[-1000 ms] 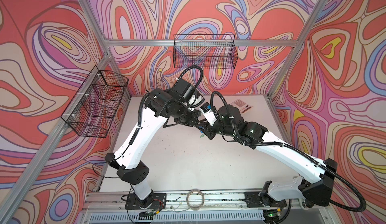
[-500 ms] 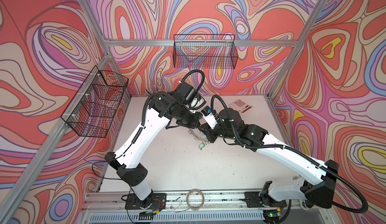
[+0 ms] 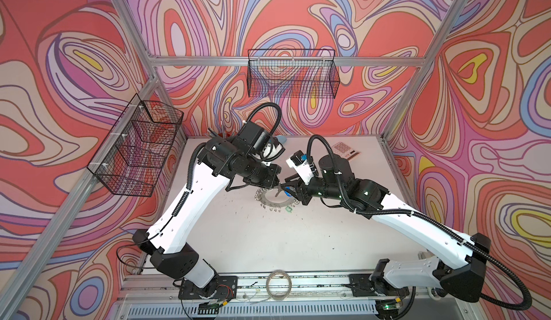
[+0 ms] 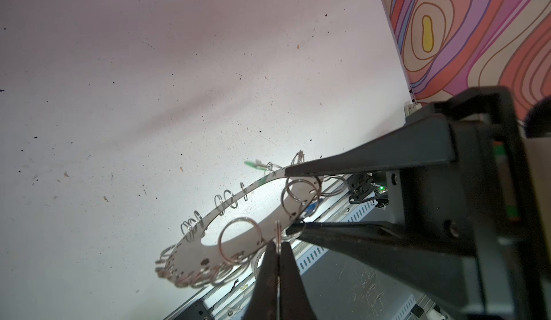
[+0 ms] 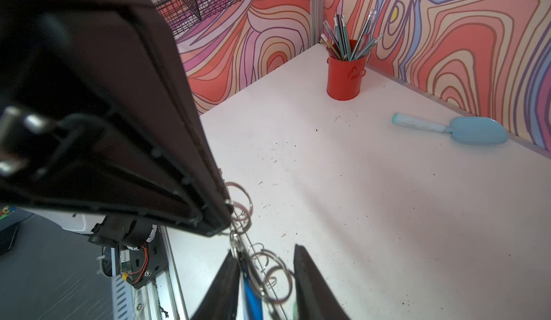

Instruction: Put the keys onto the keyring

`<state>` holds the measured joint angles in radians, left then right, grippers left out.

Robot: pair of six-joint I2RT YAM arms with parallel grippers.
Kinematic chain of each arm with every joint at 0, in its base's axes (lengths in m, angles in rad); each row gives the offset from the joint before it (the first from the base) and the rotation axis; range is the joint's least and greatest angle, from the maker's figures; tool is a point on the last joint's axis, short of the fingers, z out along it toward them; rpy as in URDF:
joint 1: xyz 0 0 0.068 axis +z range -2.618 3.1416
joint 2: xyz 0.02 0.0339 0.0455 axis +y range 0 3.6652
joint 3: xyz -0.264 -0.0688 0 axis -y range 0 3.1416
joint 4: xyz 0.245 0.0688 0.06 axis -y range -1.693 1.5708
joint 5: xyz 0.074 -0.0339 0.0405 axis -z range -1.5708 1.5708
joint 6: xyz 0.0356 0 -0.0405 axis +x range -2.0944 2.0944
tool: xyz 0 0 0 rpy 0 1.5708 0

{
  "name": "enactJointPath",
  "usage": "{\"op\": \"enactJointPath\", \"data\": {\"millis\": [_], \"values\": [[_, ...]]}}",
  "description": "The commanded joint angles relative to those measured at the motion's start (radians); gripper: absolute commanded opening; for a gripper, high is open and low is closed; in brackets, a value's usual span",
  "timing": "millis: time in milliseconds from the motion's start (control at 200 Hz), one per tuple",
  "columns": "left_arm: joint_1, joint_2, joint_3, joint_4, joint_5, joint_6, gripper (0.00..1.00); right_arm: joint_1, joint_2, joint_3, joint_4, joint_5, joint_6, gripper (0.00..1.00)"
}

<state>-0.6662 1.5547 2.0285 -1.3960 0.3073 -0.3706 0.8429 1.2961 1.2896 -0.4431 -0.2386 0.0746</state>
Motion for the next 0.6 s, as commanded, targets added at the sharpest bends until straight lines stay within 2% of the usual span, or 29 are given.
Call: {"op": "enactJointPath", "data": {"millis": [0,180,250,456,596], "values": [[0.011,-0.032,-0.011,0.044,0.040,-0.002,0.00,-0.006,0.007,-0.014,0.017,-0.047,0.004,0.38],[0.031,-0.047,-0.030,0.067,0.081,-0.001,0.00,-0.006,0.040,-0.015,0.020,-0.101,0.006,0.39],[0.035,-0.050,-0.038,0.071,0.091,0.001,0.00,-0.006,0.045,-0.016,0.029,-0.108,0.006,0.33],[0.058,-0.072,-0.085,0.124,0.130,-0.007,0.00,-0.005,0.036,-0.021,0.048,-0.119,0.009,0.00],[0.095,-0.098,-0.148,0.211,0.160,-0.033,0.00,-0.009,0.016,-0.045,0.086,-0.119,0.031,0.00]]}}
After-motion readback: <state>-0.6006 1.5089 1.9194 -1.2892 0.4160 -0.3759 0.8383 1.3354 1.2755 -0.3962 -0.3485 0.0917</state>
